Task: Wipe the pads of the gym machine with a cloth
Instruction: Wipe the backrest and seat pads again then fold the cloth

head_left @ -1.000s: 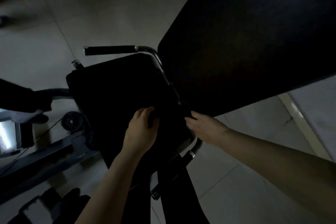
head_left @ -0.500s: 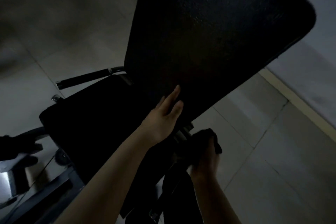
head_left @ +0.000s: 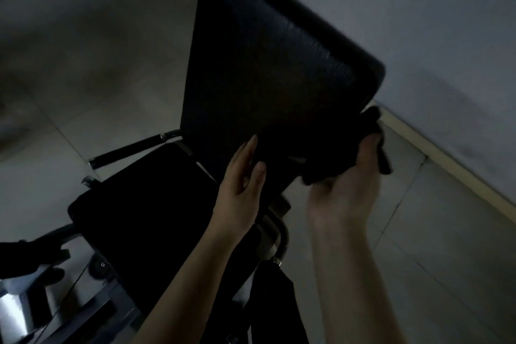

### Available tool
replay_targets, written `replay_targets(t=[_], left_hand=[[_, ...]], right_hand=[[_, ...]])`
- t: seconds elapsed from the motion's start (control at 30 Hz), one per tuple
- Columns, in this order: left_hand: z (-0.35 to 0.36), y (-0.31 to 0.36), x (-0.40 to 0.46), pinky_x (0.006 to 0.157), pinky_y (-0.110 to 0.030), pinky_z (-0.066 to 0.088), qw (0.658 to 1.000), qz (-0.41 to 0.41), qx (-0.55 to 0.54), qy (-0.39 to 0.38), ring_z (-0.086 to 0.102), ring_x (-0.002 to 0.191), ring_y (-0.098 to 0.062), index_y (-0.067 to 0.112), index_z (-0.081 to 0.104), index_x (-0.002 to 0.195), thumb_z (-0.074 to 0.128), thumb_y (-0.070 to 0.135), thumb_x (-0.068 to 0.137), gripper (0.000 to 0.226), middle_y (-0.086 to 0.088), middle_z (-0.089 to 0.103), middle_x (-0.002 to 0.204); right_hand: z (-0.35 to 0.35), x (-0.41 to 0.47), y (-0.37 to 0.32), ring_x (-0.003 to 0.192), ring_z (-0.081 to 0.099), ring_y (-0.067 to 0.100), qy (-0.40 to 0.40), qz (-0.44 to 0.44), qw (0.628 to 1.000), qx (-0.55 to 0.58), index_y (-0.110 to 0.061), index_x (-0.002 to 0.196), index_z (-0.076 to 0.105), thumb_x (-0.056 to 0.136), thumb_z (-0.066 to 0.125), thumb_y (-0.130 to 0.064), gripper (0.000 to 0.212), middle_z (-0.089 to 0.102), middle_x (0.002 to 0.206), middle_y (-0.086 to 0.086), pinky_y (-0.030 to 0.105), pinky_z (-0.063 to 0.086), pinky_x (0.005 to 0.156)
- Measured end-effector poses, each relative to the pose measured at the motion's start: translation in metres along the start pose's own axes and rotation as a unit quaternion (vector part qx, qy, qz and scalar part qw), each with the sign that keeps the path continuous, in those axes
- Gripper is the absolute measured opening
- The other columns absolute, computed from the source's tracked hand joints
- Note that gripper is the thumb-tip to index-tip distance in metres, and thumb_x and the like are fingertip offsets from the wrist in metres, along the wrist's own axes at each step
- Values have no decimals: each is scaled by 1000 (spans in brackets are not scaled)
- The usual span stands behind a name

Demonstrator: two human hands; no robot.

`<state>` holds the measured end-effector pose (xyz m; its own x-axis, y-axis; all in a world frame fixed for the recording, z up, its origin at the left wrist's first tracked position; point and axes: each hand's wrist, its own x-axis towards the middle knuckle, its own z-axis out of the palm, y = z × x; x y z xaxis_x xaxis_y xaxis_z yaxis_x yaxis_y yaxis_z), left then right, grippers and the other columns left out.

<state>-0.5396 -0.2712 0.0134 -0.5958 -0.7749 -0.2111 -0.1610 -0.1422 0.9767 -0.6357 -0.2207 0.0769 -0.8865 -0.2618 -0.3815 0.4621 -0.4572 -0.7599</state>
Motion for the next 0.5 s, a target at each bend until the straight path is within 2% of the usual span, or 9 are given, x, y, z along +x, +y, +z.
replay_targets(t=[0.07,0.13,0.2,0.27,0.3,0.37,0.4,0.43,0.5], left_hand=[[5,30,7,110,-33,37,996,78,-28,16,35,136,-3,62,36,123,53,42,91,41,11,30,151],[6,56,20,107,-28,35,990,137,2,28,27,138,0,58,34,132,54,38,91,50,12,21,154],[4,73,32,104,-20,28,987,133,88,22,15,136,5,49,26,140,51,26,95,57,13,8,158],[4,78,38,102,-17,28,976,94,194,-42,8,143,-7,46,7,142,51,14,95,72,16,-7,156],[4,76,37,100,-21,34,967,72,230,-78,9,145,-15,48,-3,139,53,11,93,81,18,-13,151],[6,75,34,85,-28,49,960,46,260,-97,28,141,-24,53,-11,133,58,9,89,93,13,-21,152],[6,74,34,77,-25,51,960,41,259,-95,33,138,-22,55,-10,133,58,9,89,94,8,-20,156],[5,72,36,76,-21,50,960,51,260,-87,27,140,-17,53,-8,135,58,10,90,91,6,-15,158],[2,69,41,96,-23,46,960,95,257,-51,14,144,-11,44,7,143,55,15,93,76,5,8,160]], right_hand=[[19,9,-25,93,67,17,-14,-84,996,9,-8,118,59,97,48,-28,31,68,106,2,25,48,75],[36,15,-29,100,64,14,-40,-158,986,-27,-9,120,58,96,50,-26,30,65,113,1,26,49,81],[33,13,-12,126,50,20,-69,-208,970,-108,-9,132,49,95,47,-23,40,52,136,9,40,41,105],[23,9,3,137,36,22,-81,-231,949,-201,-12,142,37,96,44,-25,48,39,147,9,49,30,112],[18,8,7,135,39,19,-69,-198,956,-207,-16,143,36,97,45,-28,49,41,146,5,48,33,111],[15,4,5,120,55,12,-5,-98,980,-175,-23,137,45,98,47,-31,40,57,132,-1,38,47,101],[16,3,-2,110,62,10,10,-61,986,-156,-24,128,53,97,46,-30,32,64,121,-4,30,53,91],[19,6,-10,99,66,8,19,-57,988,-142,-27,116,60,97,46,-28,23,69,108,-7,23,55,80],[32,12,-35,89,67,6,15,-104,985,-135,-26,99,64,96,50,-22,15,71,89,-11,21,53,75]])
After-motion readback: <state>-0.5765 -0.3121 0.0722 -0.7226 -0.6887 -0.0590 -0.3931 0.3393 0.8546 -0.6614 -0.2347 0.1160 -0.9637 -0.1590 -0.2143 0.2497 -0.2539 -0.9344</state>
